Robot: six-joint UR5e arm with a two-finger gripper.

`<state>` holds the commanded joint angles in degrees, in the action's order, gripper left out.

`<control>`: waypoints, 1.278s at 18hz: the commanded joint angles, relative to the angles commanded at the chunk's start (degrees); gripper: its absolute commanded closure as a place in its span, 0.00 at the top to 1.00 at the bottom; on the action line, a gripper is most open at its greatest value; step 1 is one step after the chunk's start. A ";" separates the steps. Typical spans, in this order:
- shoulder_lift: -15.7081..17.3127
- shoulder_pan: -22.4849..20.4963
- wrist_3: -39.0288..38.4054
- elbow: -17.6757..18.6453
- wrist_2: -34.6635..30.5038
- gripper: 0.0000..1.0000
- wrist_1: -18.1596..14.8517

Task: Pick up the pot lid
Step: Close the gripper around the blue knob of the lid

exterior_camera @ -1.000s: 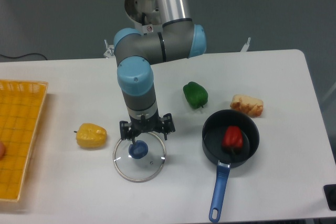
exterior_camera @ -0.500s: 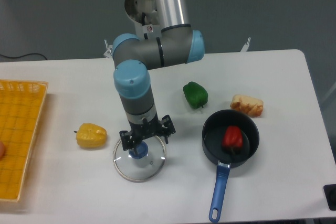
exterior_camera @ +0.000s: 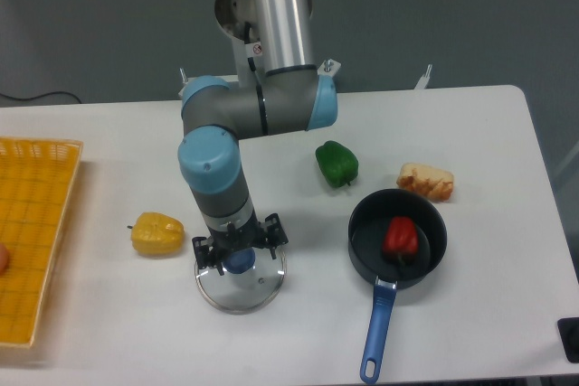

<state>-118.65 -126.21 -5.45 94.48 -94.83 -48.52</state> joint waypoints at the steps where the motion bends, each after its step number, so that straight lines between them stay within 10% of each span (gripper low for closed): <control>1: 0.09 0.09 0.00 0.09 0.00 1.00 0.00; 23: -2.02 0.97 1.93 0.61 0.00 0.92 0.00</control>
<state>-120.67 -125.25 -3.52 95.10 -94.83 -48.52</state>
